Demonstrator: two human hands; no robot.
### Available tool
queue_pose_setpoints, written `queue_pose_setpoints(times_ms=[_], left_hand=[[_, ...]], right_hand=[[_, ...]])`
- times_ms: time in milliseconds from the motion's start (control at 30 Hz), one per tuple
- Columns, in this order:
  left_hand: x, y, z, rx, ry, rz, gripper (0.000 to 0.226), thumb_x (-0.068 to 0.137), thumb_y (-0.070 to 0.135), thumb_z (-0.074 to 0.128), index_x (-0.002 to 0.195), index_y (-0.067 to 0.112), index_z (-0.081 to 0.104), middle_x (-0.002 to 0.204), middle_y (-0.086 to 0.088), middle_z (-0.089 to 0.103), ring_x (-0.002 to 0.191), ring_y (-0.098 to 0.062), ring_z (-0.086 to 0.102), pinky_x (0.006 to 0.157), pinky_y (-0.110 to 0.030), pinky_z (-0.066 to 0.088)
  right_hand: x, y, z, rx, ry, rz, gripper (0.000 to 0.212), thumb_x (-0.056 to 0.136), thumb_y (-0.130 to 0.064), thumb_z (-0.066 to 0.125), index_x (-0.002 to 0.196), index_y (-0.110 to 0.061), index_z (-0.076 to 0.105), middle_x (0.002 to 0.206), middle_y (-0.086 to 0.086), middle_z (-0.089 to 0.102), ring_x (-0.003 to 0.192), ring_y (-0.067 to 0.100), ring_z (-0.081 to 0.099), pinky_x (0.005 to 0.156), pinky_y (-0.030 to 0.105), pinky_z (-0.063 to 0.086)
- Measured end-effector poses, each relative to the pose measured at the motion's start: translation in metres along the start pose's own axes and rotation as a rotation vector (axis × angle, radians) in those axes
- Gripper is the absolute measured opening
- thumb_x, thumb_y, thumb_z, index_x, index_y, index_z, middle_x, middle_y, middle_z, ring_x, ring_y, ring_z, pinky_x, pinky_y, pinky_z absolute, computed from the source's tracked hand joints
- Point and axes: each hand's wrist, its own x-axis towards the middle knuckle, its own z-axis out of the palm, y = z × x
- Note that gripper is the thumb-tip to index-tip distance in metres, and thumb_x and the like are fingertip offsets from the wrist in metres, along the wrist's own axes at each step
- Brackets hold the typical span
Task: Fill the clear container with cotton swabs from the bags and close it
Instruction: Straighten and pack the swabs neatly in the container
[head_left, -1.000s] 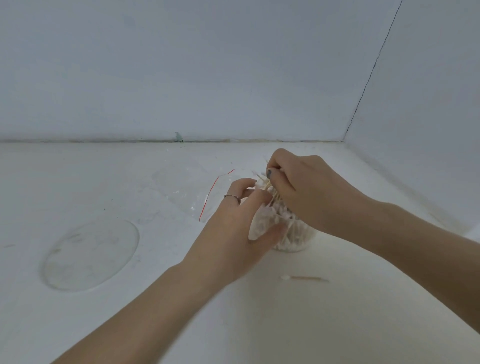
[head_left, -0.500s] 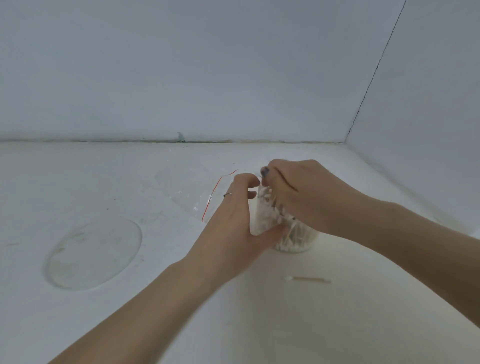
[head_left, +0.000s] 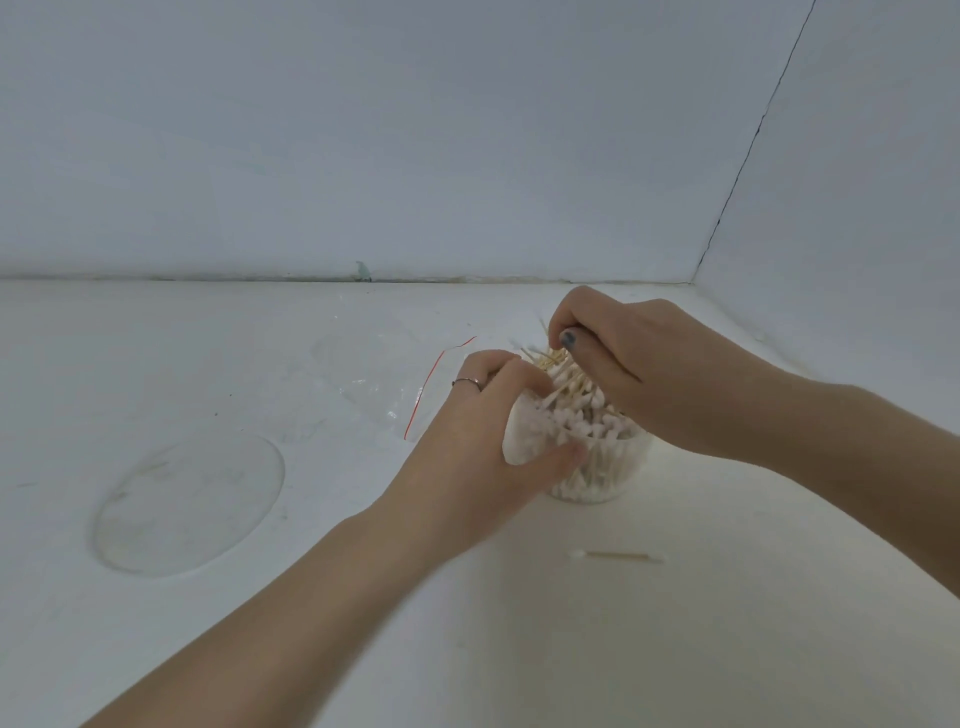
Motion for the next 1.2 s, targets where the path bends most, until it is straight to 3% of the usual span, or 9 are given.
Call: queue_pose_setpoints(times_ms=[133,300,433,533,700,833,1033,1200], left_hand=[[0.000,-0.001,-0.001,-0.004,0.030,-0.009,0.049,0.082,0.045,0.078,0.120,0.032,0.050,0.132,0.015,0.045,0.120,0.013,0.039,0.091,-0.001,0.033],[0.001,0.002,-0.002,0.022,-0.014,0.011,0.038,0.086,0.044,0.077,0.120,0.037,0.060,0.141,0.014,0.036,0.118,0.029,0.028,0.086,0.009,0.022],[0.002,0.003,-0.002,0.044,-0.026,0.031,0.029,0.088,0.046,0.073,0.111,0.049,0.056,0.146,0.014,0.030,0.134,0.006,0.033,0.087,0.007,0.023],[0.002,0.003,-0.004,0.060,-0.015,0.044,0.033,0.087,0.044,0.076,0.114,0.043,0.058,0.146,0.014,0.026,0.139,-0.002,0.028,0.092,-0.001,0.026],[0.004,0.004,-0.008,0.014,-0.053,0.024,0.022,0.086,0.042,0.077,0.102,0.039,0.062,0.140,0.020,0.028,0.138,0.002,0.028,0.094,-0.004,0.026],[0.004,0.001,-0.006,0.074,-0.045,0.058,0.021,0.087,0.044,0.076,0.104,0.039,0.064,0.143,0.019,0.028,0.137,0.001,0.026,0.091,0.002,0.024],[0.001,0.000,-0.009,0.087,-0.046,0.066,0.028,0.085,0.047,0.073,0.106,0.046,0.055,0.138,0.021,0.029,0.136,0.004,0.028,0.091,-0.005,0.030],[0.002,0.000,-0.008,0.091,-0.012,0.091,0.025,0.081,0.055,0.067,0.102,0.047,0.057,0.135,0.019,0.032,0.134,-0.004,0.034,0.093,-0.016,0.037]], right_hand=[[-0.001,0.002,-0.005,-0.091,0.013,-0.046,0.015,0.105,-0.028,0.030,0.101,-0.029,0.044,0.059,-0.006,0.048,0.053,0.013,0.049,0.050,0.029,0.039],[-0.003,0.007,-0.014,-0.102,-0.026,-0.036,0.016,0.104,-0.031,0.028,0.100,-0.033,0.043,0.060,-0.007,0.050,0.053,0.012,0.050,0.051,0.025,0.040],[-0.003,0.008,-0.008,-0.062,-0.059,0.014,0.018,0.105,-0.033,0.033,0.092,-0.033,0.045,0.066,-0.009,0.053,0.060,0.007,0.054,0.053,0.024,0.041],[0.000,0.009,-0.007,-0.053,-0.046,0.035,0.020,0.104,-0.032,0.039,0.087,-0.029,0.050,0.069,-0.009,0.056,0.063,0.010,0.055,0.058,0.027,0.044],[0.006,0.012,-0.011,-0.066,-0.057,0.055,0.020,0.102,-0.027,0.044,0.088,-0.021,0.056,0.073,-0.008,0.059,0.072,0.011,0.055,0.072,0.025,0.041],[0.010,0.008,-0.011,-0.147,-0.088,-0.004,0.021,0.101,-0.031,0.039,0.091,-0.021,0.054,0.076,-0.008,0.058,0.075,0.013,0.055,0.067,0.028,0.043],[0.014,-0.003,-0.007,-0.290,-0.144,-0.144,0.024,0.104,-0.031,0.029,0.093,-0.020,0.047,0.082,-0.006,0.051,0.073,0.020,0.055,0.066,0.036,0.046],[0.022,-0.004,-0.010,-0.361,-0.182,-0.114,0.020,0.106,-0.027,0.031,0.093,-0.017,0.043,0.082,-0.002,0.050,0.075,0.025,0.056,0.069,0.038,0.047]])
